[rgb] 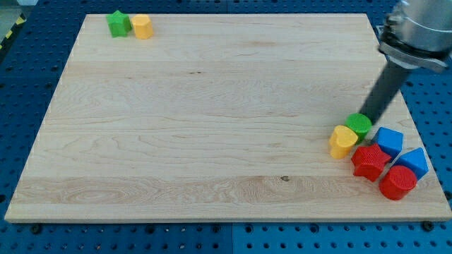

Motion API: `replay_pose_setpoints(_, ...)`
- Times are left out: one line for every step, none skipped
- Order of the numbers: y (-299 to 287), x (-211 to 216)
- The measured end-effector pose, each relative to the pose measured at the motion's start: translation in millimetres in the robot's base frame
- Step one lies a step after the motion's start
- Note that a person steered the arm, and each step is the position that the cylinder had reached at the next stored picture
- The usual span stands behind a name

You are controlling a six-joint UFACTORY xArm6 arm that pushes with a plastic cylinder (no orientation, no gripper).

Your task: Move green star along with yellow hexagon to the top center

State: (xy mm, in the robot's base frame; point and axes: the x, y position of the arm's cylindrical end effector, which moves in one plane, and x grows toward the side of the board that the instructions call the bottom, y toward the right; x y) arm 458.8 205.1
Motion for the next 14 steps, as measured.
replay_pose_setpoints(-67, -40)
replay_pose_setpoints(-149, -65)
replay_pose_setpoints(-235, -93)
replay_pose_setpoints(-314, -122)
replay_pose_setpoints(-369, -138)
replay_pose_setpoints(-418, -147)
replay_pose_setpoints(-467, -173)
replay_pose_setpoints(-494, -215)
replay_pose_setpoints(-488, -230)
replay_pose_setpoints(-467, -224)
replay_pose_setpoints(-453, -224)
replay_pose_setpoints(-435, -224)
replay_pose_setpoints(-410, -225)
replay_pose_setpoints(-383, -225)
